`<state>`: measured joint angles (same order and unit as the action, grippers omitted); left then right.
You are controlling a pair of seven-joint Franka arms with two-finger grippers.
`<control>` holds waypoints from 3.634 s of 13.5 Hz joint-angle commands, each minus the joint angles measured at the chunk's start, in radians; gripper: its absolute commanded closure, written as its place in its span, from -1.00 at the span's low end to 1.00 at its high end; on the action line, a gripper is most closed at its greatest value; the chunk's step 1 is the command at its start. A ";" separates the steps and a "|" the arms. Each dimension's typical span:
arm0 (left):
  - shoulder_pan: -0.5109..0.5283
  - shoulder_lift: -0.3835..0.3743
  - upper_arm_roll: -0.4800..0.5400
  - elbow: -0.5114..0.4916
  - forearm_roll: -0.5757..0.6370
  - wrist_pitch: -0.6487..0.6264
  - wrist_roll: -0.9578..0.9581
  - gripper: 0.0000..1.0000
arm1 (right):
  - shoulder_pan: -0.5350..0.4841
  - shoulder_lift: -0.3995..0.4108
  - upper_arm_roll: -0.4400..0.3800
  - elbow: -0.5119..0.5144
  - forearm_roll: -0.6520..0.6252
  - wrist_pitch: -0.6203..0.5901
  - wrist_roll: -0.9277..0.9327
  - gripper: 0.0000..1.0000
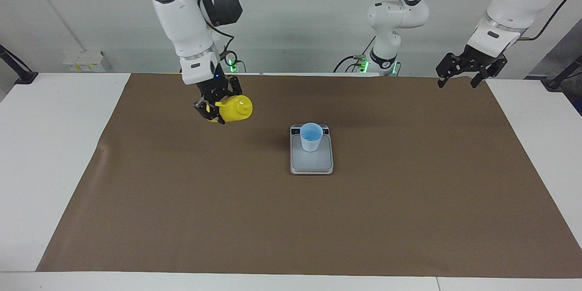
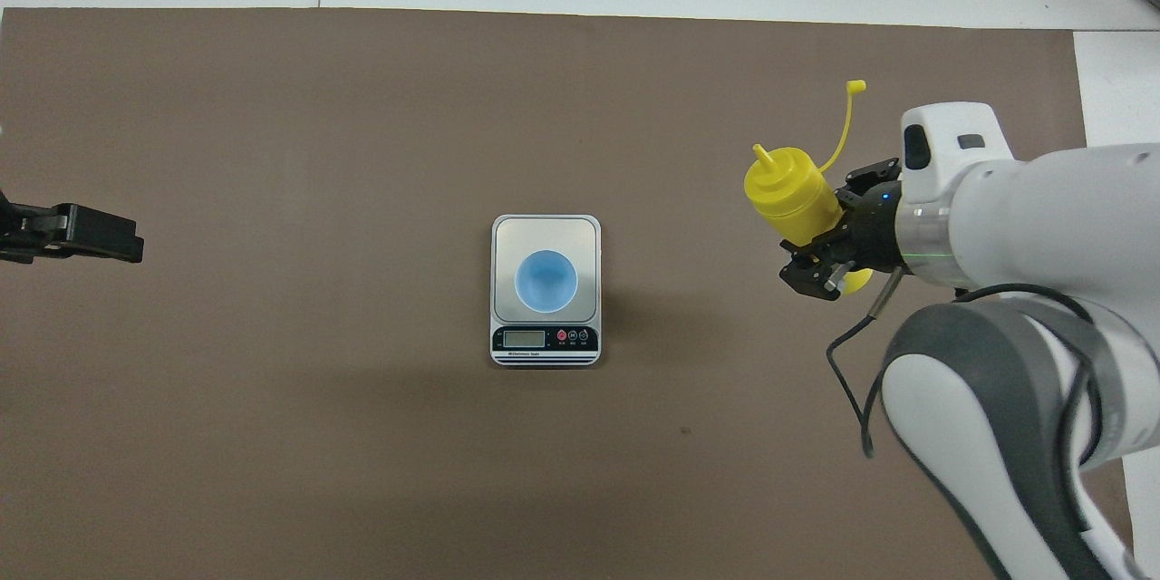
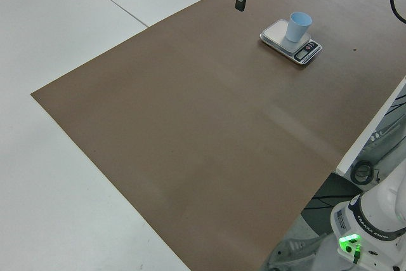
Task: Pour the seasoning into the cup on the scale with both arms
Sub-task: 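Turn the bottle upright and carry it back with the right gripper, then lower the yellow bottle onto the table and open the right gripper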
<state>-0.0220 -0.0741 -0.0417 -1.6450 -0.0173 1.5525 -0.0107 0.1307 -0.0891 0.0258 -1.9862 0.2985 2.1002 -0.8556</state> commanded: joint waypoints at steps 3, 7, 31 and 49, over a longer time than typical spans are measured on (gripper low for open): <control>-0.004 -0.020 0.008 -0.015 -0.009 -0.008 -0.008 -1.00 | -0.173 -0.038 0.011 -0.043 0.210 -0.057 -0.186 1.00; -0.004 -0.020 0.008 -0.015 -0.009 -0.008 -0.008 -1.00 | -0.291 -0.040 0.011 -0.106 0.419 -0.112 -0.327 1.00; -0.004 -0.020 0.008 -0.015 -0.010 -0.008 -0.006 -1.00 | -0.416 0.078 0.009 -0.416 1.039 0.075 -1.226 1.00; -0.004 -0.020 0.008 -0.015 -0.010 -0.009 -0.008 -1.00 | -0.388 0.144 0.011 -0.450 1.295 0.090 -1.530 -1.00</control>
<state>-0.0220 -0.0741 -0.0417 -1.6451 -0.0173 1.5525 -0.0107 -0.2583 0.0892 0.0299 -2.4288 1.5613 2.1786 -2.3694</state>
